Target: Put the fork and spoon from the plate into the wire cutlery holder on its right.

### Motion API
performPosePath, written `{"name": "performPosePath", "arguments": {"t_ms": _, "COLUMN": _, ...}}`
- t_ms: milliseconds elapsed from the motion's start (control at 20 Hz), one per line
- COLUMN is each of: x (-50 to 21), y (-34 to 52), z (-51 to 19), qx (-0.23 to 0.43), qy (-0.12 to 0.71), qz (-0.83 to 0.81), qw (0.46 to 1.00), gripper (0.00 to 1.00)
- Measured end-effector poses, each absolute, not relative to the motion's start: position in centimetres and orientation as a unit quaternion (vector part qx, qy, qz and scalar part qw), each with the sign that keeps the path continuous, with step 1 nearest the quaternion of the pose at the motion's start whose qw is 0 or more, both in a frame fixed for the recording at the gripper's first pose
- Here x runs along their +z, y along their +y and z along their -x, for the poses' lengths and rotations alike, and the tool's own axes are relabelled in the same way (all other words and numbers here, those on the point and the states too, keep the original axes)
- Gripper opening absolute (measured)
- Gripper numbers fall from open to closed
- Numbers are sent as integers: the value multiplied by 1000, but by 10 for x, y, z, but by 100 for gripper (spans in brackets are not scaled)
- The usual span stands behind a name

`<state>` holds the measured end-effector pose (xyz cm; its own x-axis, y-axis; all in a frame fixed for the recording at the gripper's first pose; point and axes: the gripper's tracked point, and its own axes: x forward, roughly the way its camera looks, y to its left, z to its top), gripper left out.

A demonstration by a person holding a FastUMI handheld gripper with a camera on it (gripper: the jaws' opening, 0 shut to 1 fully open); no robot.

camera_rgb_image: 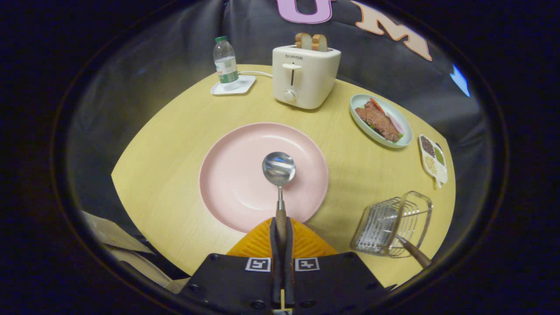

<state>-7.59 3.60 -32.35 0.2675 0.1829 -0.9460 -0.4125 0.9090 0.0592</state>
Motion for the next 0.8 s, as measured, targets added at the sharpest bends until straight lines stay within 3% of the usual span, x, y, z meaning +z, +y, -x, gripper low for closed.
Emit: {"name": "performPosePath", "arguments": {"t_ms": 800, "x": -260, "y": -115, "z": 58, "qx": 156, "qy": 598, "qz": 153, "qw": 771, "gripper": 7}}
